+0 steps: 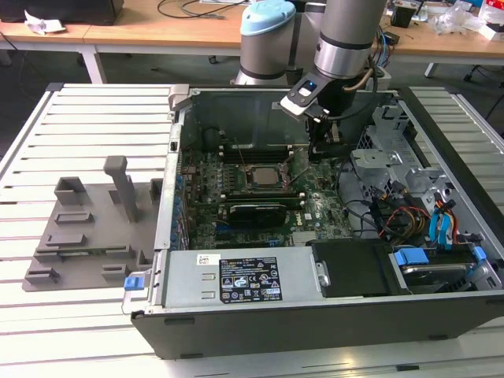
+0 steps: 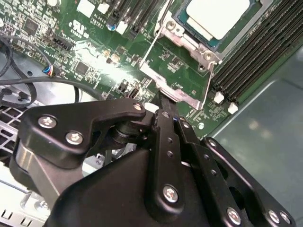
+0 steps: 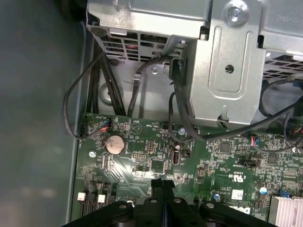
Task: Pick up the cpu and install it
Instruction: 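Close the cpu cover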
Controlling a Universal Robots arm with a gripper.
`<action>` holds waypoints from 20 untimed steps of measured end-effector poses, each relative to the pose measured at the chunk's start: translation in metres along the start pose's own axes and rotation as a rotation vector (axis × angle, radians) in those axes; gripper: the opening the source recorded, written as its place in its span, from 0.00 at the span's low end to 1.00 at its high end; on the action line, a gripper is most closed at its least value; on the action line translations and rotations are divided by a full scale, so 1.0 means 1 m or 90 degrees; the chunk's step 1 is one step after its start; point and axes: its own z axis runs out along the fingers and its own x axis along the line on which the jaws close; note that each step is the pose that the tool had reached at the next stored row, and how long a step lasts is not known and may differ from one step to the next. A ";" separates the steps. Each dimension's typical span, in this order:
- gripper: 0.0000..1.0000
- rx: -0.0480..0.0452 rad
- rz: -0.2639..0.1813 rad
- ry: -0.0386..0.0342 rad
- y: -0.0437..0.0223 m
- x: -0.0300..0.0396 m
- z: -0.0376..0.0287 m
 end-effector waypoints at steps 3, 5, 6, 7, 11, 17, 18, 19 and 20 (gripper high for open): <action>0.11 0.0000 0.000 0.0000 -0.0039 0.0004 0.0001; 0.11 0.0000 0.000 0.0000 -0.0096 0.0010 0.0002; 0.11 0.0000 0.000 -0.0001 -0.0115 0.0012 0.0002; 0.11 0.0000 0.000 0.0000 -0.0137 0.0015 0.0003; 0.11 0.0000 0.000 0.0000 -0.0214 0.0023 0.0004; 0.11 0.0000 0.000 0.0000 -0.0285 0.0031 0.0007; 0.11 0.0000 0.000 0.0000 -0.0292 0.0032 0.0008; 0.11 0.0000 0.000 0.0000 -0.0299 0.0033 0.0008; 0.11 0.0000 0.000 0.0000 -0.0307 0.0033 0.0008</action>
